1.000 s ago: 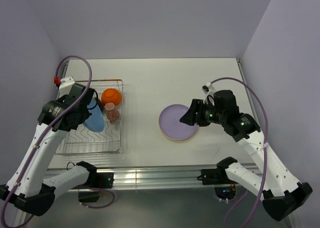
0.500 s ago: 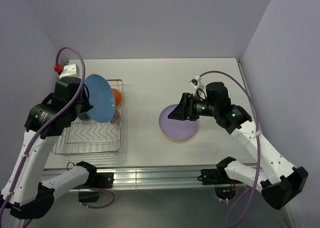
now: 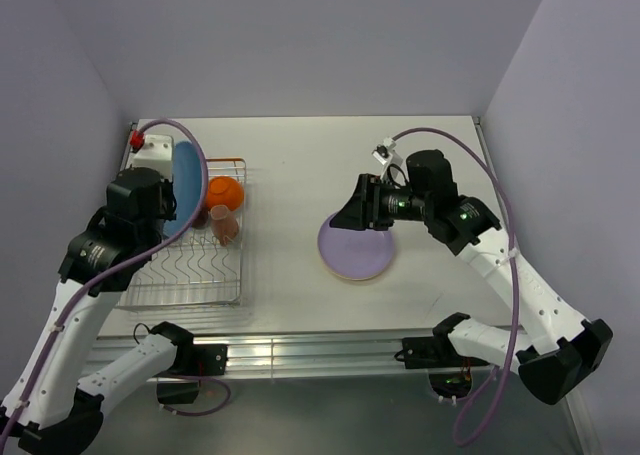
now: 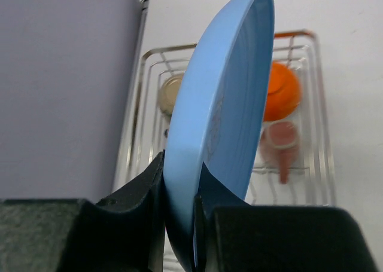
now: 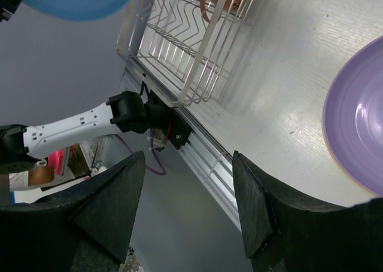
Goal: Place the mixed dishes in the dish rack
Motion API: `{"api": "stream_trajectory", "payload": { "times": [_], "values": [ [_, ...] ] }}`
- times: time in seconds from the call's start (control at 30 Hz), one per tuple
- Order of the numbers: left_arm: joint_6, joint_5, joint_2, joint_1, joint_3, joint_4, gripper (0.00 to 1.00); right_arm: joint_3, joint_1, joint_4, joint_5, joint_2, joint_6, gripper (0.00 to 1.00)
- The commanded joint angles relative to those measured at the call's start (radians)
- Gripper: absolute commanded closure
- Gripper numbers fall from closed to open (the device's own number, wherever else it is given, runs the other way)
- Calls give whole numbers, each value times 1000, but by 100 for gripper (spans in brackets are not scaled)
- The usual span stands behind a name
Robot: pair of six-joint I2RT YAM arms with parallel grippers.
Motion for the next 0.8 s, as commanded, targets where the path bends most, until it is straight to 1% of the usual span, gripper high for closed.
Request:
{"api": "stream_trajectory", "payload": {
  "times": [0.0, 0.13, 0.17, 0.2, 0.27, 0.33, 0.4, 0.43, 0.47, 0.53, 0.6, 0.63, 0.73, 0.77],
  "values": [
    [157, -107, -22, 4, -61, 47, 100, 64, 11, -20, 10, 15, -39, 32],
    [168, -162, -125, 4, -147, 70, 100, 67, 15, -26, 12, 38, -37, 32],
    [176, -179, -174, 4, -168, 81, 100, 67, 17, -27, 9, 43, -42, 32],
    [183, -214, -200, 4, -217, 119, 100, 67, 21, -36, 12, 49, -43, 32],
    [228, -200, -275, 6, -259, 159, 100, 66, 26, -46, 17, 60, -59, 33],
    [226, -267, -349, 4, -299, 234, 100, 60, 40, -67, 29, 63, -69, 33],
    [246, -317, -390, 4, -357, 302, 100, 37, 53, -69, 41, 48, -80, 33],
    [281, -347, -410, 4, -379, 355, 100, 28, 54, -64, 43, 43, -80, 33],
    [297, -367, -412, 6, -399, 371, 100, 18, 57, -61, 41, 37, -77, 33],
    [286, -412, -400, 6, -419, 345, 100, -12, 61, -43, 27, 26, -59, 33],
    [289, -417, -407, 6, -464, 357, 100, -11, 63, -64, 1, 37, -56, 33],
    [297, -447, -417, 6, -480, 376, 100, -8, 66, -72, -20, 41, -48, 33],
    [225, -418, -440, 6, -511, 337, 100, 0, 67, -81, -77, 54, -31, 33],
    [202, -392, -449, 8, -512, 296, 100, 12, 67, -99, -80, 60, -37, 33]
  ]
}}
